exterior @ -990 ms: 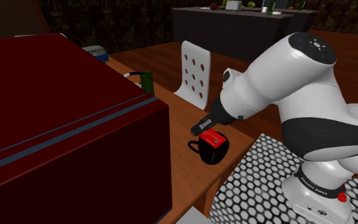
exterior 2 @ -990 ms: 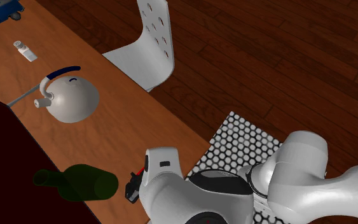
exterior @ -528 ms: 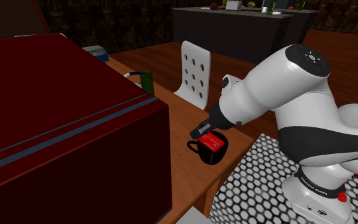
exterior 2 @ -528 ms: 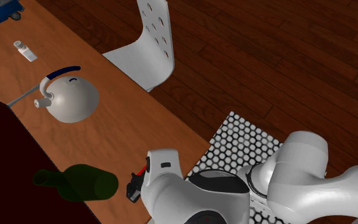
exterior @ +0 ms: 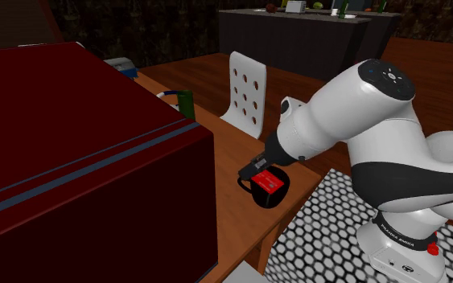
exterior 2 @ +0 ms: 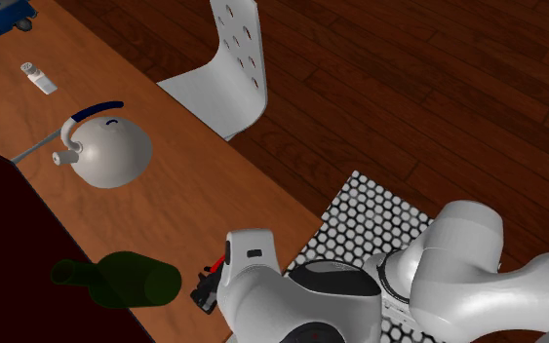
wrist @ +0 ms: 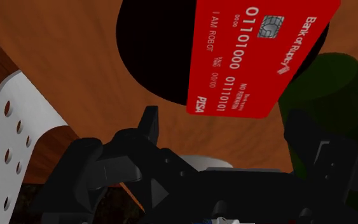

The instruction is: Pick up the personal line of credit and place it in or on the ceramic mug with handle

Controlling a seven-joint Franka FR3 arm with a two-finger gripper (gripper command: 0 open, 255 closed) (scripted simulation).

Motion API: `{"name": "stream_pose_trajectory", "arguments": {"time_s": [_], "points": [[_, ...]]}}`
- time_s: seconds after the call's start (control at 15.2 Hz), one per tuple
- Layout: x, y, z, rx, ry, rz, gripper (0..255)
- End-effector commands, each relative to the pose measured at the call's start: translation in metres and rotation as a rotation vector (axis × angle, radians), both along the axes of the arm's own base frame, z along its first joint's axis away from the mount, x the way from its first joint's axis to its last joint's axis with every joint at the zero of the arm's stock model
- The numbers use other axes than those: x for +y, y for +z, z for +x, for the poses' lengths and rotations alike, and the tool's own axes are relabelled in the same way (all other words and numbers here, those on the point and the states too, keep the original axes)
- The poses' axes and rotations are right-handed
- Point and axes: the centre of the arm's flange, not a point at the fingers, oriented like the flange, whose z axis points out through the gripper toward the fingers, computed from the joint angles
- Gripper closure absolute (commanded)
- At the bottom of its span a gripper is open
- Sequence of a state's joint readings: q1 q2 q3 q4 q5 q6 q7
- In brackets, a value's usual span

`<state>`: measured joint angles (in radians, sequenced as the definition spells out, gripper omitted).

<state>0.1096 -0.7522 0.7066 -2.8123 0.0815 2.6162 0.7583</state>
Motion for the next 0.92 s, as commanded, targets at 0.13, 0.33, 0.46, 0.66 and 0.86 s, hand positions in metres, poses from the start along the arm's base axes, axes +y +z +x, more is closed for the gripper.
{"name": "stream_pose_trajectory", "arguments": {"time_s": [0.13, 0.33, 0.46, 0.66, 0.86], "points": [[0.0, 0.011, -0.007, 0.001, 0.0, 0.0, 0], [0.001, 0.041, -0.028, 0.001, 0.0, 0.0, 0], [0.001, 0.041, -0.028, 0.001, 0.0, 0.0, 0], [0.001, 0.041, -0.028, 0.001, 0.0, 0.0, 0], [0.001, 0.041, -0.028, 0.001, 0.0, 0.0, 0]]}}
